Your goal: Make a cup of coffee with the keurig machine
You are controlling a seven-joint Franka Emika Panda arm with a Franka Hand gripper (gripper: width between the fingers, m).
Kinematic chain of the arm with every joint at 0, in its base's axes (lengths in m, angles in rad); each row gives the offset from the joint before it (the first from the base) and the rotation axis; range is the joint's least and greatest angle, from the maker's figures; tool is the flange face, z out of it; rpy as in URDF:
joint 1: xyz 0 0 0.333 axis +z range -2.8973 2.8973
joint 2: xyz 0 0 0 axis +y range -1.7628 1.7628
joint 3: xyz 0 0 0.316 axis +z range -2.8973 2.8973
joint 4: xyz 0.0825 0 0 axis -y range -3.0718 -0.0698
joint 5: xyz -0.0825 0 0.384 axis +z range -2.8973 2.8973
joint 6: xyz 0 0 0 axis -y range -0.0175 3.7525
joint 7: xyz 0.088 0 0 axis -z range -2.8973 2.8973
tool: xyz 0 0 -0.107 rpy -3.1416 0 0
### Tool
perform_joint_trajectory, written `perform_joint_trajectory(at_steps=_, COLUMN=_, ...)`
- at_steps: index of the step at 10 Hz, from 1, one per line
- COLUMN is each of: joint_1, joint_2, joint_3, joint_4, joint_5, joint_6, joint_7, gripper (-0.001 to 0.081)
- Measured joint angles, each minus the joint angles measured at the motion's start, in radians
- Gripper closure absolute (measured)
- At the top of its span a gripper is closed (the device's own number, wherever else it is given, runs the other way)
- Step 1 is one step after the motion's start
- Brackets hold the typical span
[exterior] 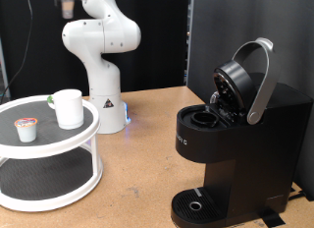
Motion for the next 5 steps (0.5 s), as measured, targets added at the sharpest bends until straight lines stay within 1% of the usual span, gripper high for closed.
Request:
perform_joint_trajectory(at_steps=2, joint_1=-0.017, joint_2=0.020, joint_3=-0.050, joint_4=0.019, joint_5=-0.055, joint_6=0.006, joint_7=-0.053, gripper=0.0001)
perform_joint_trajectory(at_steps=3, joint_1=-0.018, joint_2=0.043, joint_3=-0.063, joint_4=0.032, joint_5=-0.064, joint_6=0.009, joint_7=-0.072, gripper=0.0001)
perform_joint_trajectory(at_steps=5, joint_1=-0.018, joint_2=0.039, joint_3=-0.067, joint_4=0.025, joint_5=-0.063, joint_6=0.024, joint_7=-0.070, gripper=0.0001)
